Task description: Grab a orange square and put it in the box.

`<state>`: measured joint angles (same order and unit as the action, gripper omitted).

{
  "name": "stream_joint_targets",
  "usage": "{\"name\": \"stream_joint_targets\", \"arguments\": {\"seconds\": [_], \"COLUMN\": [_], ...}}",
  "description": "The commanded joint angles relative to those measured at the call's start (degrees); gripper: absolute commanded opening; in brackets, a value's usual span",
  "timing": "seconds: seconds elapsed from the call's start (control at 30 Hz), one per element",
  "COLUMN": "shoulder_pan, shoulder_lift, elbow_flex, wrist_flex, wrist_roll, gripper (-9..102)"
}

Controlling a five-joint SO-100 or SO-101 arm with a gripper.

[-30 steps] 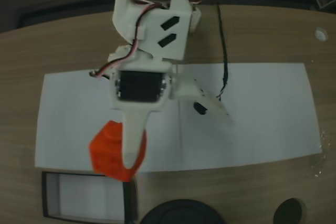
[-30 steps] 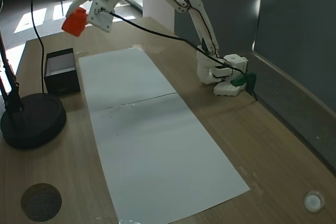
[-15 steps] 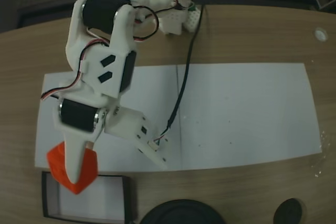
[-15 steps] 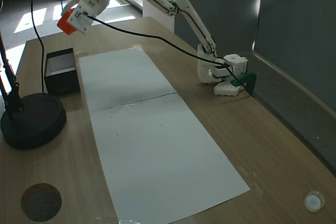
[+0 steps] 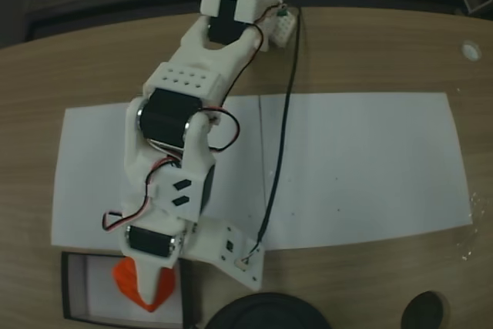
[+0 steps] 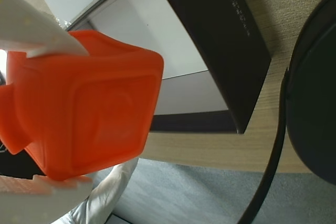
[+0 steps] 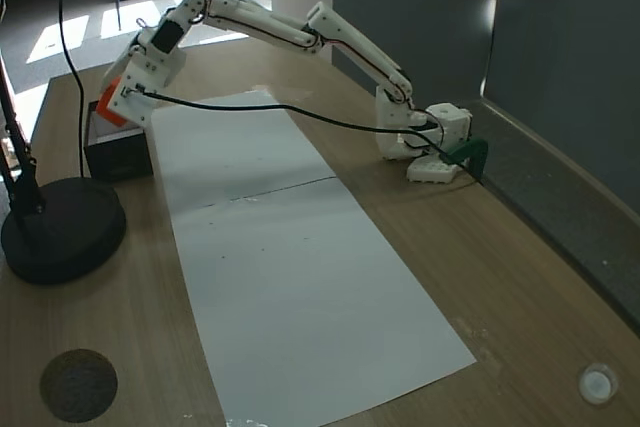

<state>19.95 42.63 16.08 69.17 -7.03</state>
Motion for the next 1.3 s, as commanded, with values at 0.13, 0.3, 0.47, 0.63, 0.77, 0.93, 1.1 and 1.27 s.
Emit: {"name": "stream_joint_targets", "arguments": {"seconds": [0.13,0.3,0.47,0.63,0.77,0.93,1.1,1.27], "shoulder_pan": [0.5,1.0,2.1,2.3,1.6,-0.3,2.0,-0.6], "shoulder_lift": [0.8,0.8,1.8,7.0,14.1,24.2,38.6,57.4], "elbow_flex": [-3.8,-3.3,-3.9,-11.0,-19.5,-25.4,-14.9,4.9], "wrist_flex": [-1.9,-1.3,0.4,9.3,21.5,30.7,30.7,30.3], "wrist_roll": [0.3,0.4,0.5,4.7,7.8,7.0,6.6,6.6], "gripper": [8,29,27,20,8,0,-1,0]}}
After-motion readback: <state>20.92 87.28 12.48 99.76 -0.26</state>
